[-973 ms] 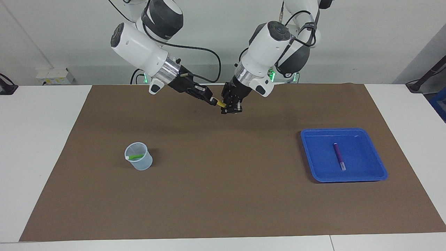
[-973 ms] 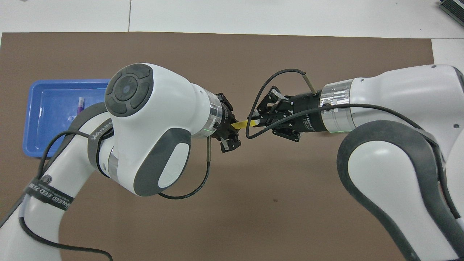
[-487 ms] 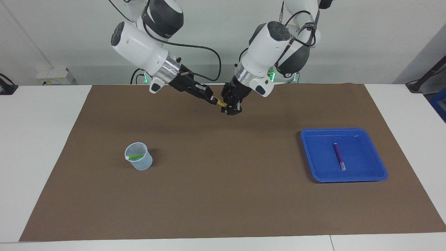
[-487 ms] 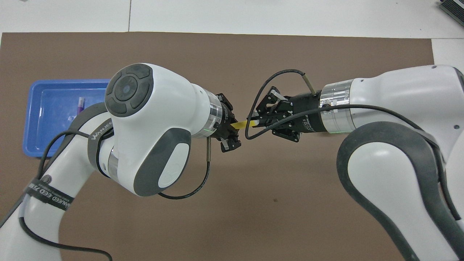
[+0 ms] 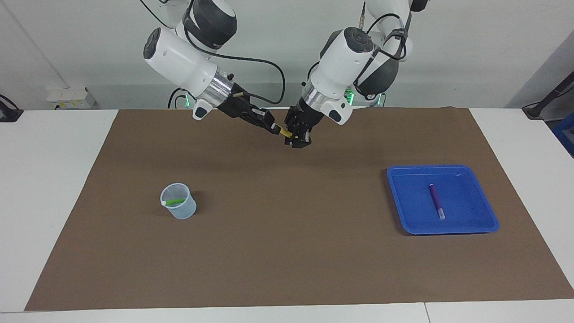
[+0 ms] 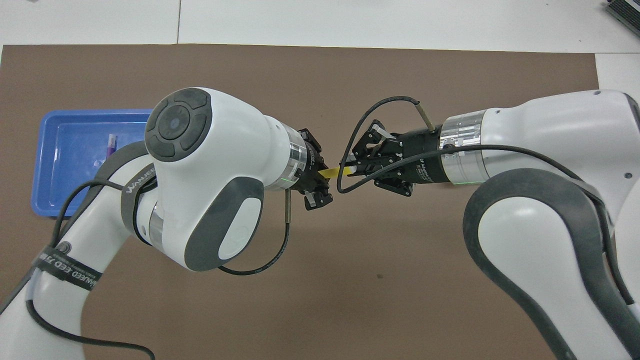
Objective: Right arm passes pens to left for tray arrangement
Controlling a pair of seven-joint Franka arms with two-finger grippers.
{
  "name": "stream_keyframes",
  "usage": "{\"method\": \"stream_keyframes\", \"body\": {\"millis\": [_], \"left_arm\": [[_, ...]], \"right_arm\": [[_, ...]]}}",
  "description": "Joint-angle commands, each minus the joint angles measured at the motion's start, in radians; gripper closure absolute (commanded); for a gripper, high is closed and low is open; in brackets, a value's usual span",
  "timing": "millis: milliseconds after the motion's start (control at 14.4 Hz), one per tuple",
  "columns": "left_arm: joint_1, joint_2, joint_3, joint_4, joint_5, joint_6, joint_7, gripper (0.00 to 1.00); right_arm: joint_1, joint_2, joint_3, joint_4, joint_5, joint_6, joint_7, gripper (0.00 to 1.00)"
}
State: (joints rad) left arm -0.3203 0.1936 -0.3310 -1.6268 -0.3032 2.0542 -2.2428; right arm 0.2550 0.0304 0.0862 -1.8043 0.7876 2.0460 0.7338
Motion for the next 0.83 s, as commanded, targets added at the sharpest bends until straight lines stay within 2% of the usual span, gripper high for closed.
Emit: {"method": "stream_keyframes", "body": {"millis": [0, 348, 626, 695, 765], "left_arm": [[-0.008, -0.006, 0.012, 0.012, 0.012, 0.009, 0.006, 1.00], [-0.008, -0.011, 0.009, 0.010, 0.052, -0.003, 0.032, 1.00], [0.006, -0.051, 0.013, 0.007, 0.049, -0.026, 0.051, 1.00], [0.007, -0.054, 0.013, 0.005, 0.047, -0.032, 0.067, 0.93], [0.007, -0.054, 0.015, 0.005, 0.044, -0.032, 0.068, 0.73]], "right_arm": [[0.003, -0.020, 0.001, -0.027, 0.016, -0.009, -0.022, 0.98], [0.003, -0.020, 0.001, -0.027, 0.016, -0.009, -0.024, 0.98], [0.001, -0.020, 0.001, -0.027, 0.016, -0.007, -0.036, 0.98], [0.001, -0.020, 0.001, -0.026, 0.016, -0.007, -0.037, 0.98], [0.001, -0.020, 0.001, -0.026, 0.016, -0.007, -0.037, 0.98]]}}
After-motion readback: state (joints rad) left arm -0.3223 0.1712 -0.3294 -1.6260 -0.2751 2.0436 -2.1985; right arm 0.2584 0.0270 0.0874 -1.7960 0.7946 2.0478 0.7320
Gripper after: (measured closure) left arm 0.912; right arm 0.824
